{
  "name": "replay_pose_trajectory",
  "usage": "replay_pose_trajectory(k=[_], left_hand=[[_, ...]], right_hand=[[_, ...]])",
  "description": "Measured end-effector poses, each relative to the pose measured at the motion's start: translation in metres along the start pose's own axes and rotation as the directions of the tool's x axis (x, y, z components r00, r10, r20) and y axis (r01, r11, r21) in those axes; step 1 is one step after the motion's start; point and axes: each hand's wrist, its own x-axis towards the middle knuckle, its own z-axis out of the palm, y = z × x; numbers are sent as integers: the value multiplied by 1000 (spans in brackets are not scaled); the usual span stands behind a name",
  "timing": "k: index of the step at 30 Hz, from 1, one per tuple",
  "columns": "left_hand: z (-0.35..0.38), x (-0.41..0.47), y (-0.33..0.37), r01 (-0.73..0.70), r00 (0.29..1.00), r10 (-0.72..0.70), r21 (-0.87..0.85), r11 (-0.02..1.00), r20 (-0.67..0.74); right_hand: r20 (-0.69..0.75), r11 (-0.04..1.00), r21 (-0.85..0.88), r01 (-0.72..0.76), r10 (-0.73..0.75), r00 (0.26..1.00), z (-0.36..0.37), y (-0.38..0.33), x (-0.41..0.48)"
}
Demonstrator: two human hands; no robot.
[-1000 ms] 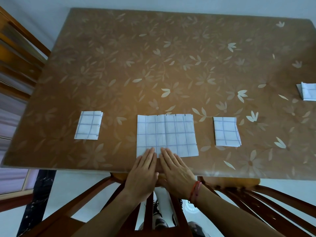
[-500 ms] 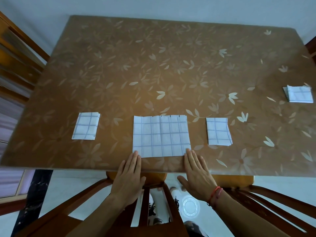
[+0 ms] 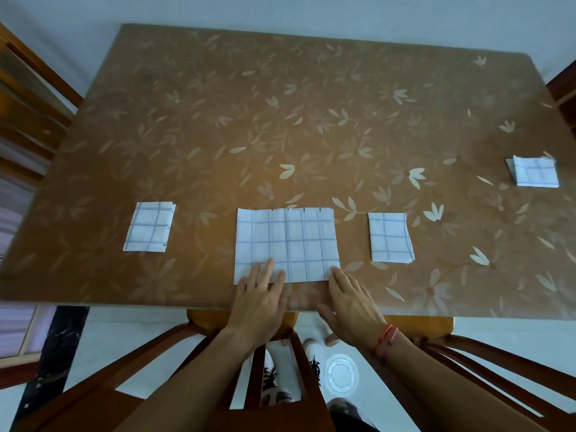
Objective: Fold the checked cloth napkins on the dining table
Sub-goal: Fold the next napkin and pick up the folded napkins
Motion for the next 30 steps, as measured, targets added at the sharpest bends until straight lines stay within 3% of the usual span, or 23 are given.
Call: replay_pose_trajectory(k=[5, 7, 9, 11, 14, 16, 19, 23, 26, 30], left_hand=[[4, 7, 1, -5, 998, 0, 76, 997, 61], [4, 6, 1, -4, 998, -2, 85, 996, 70], [4, 7, 0, -2, 997, -3, 72, 997, 73], [5, 7, 0, 4, 997, -8, 52, 999, 73], [6, 7, -1, 14, 997, -15, 22, 1000, 74], [5, 7, 0, 16, 997, -17, 23, 1000, 70], [3, 7, 0, 25, 998, -25, 10, 1000, 64], [3, 7, 0, 24, 998, -23, -15, 1000, 65], [4, 7, -1, 16, 998, -16, -8, 1000, 58], [6, 7, -2, 13, 998, -12, -12, 1000, 60]], right_hand=[[-31, 971, 240, -16, 24, 999, -19, 5, 17], [-47, 910, 400, -115, 145, 988, -31, 6, 27], [50, 757, 578, -304, 339, 939, -42, 9, 41], [171, 536, 724, -435, 472, 865, -52, 14, 54], [324, 203, 847, -492, 537, 779, -59, 22, 70], [406, 90, 848, -522, 524, 749, -63, 24, 74], [487, 67, 794, -604, 525, 698, -63, 24, 80], [511, 84, 769, -633, 514, 689, -59, 23, 90], [473, 195, 740, -643, 528, 705, -60, 20, 95], [304, 350, 758, -550, 557, 773, -64, 16, 100]])
